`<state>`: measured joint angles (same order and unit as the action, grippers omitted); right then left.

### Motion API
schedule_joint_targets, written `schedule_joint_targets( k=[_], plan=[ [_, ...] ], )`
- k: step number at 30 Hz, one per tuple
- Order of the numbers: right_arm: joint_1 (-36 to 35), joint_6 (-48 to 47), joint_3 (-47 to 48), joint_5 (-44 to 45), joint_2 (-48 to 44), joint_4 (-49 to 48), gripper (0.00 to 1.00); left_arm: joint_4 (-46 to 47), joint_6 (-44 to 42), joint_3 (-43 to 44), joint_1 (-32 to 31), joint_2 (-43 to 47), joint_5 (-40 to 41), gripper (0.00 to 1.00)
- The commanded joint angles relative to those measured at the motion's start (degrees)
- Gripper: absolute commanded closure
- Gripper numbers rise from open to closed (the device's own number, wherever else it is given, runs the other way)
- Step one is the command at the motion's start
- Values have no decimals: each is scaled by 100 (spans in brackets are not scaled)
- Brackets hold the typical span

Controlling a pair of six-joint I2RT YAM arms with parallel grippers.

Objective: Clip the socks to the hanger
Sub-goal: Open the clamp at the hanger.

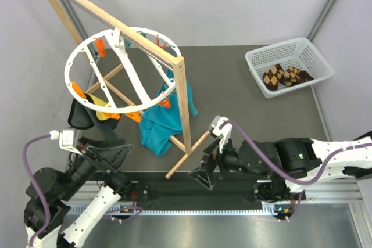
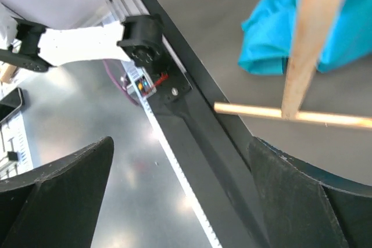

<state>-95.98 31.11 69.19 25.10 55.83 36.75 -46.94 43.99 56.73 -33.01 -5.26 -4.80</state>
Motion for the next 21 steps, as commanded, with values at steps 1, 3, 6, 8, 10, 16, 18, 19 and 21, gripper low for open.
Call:
schedule_joint_targets(
  k=[1, 3, 6, 8, 10, 16, 18, 19, 21],
  plan=[
    [-569, -482, 393, 1179, 199, -755, 4, 272, -320, 338, 41, -133, -135, 19],
    [-956, -1053, 437, 1382, 375, -1214, 11, 405, -347, 470, 32, -151, -127, 22],
    [-1089, -1948, 307, 1515, 490, -2345, 38, 598, -347, 602, 32, -151, -13, 25],
    [-1098, -2555, -26, 1454, 525, -3557, 52, 712, -294, 629, 32, -99, 119, 25],
    [-1098, -3512, -168, 1375, 595, -4304, 58, 791, -233, 629, 32, -72, 181, 25],
    [-1045, -5456, -433, 989, 1201, -6556, 52, 879, -127, 602, 32, -37, 146, 25],
    [-975, -5896, -284, 961, 1622, -6874, 32, 835, -83, 646, 32, -46, 163, 26],
    [-870, -6002, -109, 918, 1902, -6909, 32, 818, -83, 672, 41, -46, 163, 26],
    [-738, -6178, 33, 882, 2115, -6936, 32, 669, -118, 795, 32, -54, 242, 26]
  ],
)
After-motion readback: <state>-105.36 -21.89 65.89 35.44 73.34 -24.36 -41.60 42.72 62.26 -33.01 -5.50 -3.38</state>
